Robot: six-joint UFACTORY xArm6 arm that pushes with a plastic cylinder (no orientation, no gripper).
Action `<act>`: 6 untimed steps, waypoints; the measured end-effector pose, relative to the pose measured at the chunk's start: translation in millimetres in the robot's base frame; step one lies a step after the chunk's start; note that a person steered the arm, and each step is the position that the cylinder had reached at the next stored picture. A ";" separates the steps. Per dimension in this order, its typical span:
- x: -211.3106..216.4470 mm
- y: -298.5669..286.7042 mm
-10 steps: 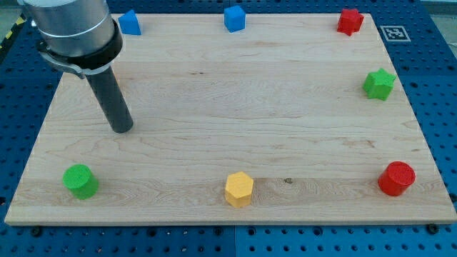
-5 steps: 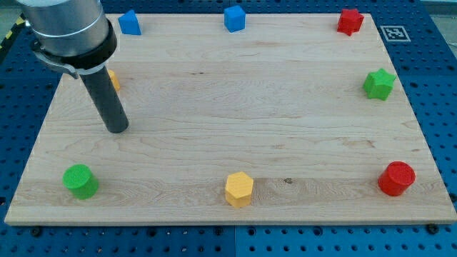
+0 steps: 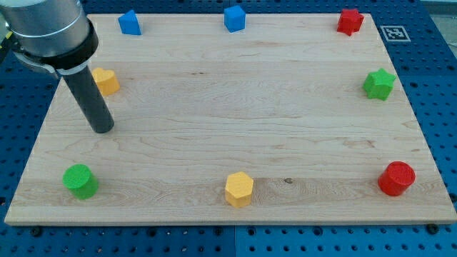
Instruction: Move the yellow hexagon towards the red circle
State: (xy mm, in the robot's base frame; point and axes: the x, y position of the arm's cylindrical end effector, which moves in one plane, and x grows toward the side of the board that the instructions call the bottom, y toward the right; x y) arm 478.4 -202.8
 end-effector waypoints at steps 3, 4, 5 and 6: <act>1.2 49.3; 1.2 100.6; 3.5 100.6; 46.4 101.6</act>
State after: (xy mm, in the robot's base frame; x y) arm 524.8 -101.2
